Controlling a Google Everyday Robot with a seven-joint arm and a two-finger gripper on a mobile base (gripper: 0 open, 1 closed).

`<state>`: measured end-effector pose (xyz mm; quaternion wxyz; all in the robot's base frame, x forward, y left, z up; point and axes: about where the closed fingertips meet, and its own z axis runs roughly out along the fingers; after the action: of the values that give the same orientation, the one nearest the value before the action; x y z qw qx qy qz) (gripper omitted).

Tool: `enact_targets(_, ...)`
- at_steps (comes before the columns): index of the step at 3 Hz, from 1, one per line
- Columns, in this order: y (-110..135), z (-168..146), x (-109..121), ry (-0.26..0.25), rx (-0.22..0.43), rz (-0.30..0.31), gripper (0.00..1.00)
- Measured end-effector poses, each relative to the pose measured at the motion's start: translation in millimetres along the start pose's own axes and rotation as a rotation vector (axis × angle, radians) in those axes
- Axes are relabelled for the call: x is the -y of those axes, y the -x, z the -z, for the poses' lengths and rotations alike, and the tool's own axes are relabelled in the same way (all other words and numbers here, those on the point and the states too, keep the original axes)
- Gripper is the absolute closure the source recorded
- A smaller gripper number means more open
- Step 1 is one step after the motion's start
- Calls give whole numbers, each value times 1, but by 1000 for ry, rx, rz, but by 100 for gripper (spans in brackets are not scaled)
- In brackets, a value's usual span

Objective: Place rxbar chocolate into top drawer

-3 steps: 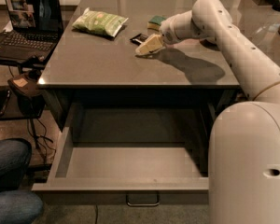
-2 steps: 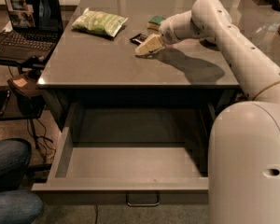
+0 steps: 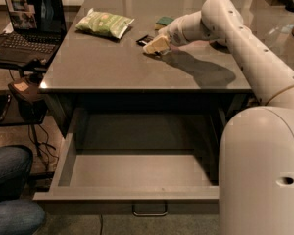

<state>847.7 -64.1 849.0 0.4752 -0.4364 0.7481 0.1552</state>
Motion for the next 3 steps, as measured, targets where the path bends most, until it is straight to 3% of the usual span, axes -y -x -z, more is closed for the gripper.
enact_targets(2, 0, 0, 0, 0, 0, 0, 89)
enact_targets(3, 0, 0, 0, 0, 0, 0, 100)
